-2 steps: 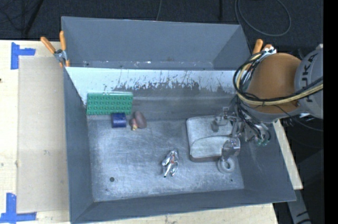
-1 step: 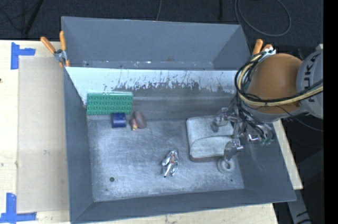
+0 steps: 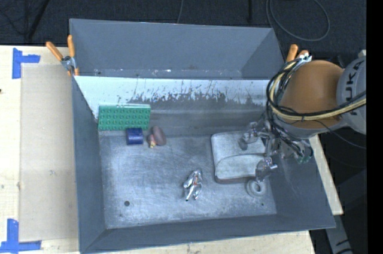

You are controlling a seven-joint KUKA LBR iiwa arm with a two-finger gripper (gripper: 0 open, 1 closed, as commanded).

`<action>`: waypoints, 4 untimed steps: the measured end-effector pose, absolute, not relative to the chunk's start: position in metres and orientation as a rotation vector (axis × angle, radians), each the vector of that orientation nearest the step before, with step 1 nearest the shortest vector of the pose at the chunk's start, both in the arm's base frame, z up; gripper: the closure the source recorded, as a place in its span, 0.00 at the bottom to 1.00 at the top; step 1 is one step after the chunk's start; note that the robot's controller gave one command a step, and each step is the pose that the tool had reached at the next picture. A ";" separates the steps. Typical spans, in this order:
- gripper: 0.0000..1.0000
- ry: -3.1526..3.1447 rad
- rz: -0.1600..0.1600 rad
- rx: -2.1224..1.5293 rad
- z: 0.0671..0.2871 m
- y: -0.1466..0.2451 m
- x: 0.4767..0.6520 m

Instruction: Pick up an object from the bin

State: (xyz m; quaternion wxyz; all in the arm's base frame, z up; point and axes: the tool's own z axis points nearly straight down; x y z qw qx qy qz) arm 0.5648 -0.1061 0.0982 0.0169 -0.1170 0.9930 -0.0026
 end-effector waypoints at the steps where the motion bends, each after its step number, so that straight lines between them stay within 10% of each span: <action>1: 0.00 3.076 -0.010 -0.439 0.098 -0.107 0.566; 2: 0.00 3.070 -0.011 -0.482 0.098 -0.107 0.566; 3: 1.00 3.045 -0.012 -0.478 0.102 -0.104 0.573; 4: 1.00 3.096 -0.002 -0.484 0.164 -0.104 0.575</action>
Offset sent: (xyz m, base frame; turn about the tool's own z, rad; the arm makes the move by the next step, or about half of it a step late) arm 0.0010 -0.0110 -0.0282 -0.0983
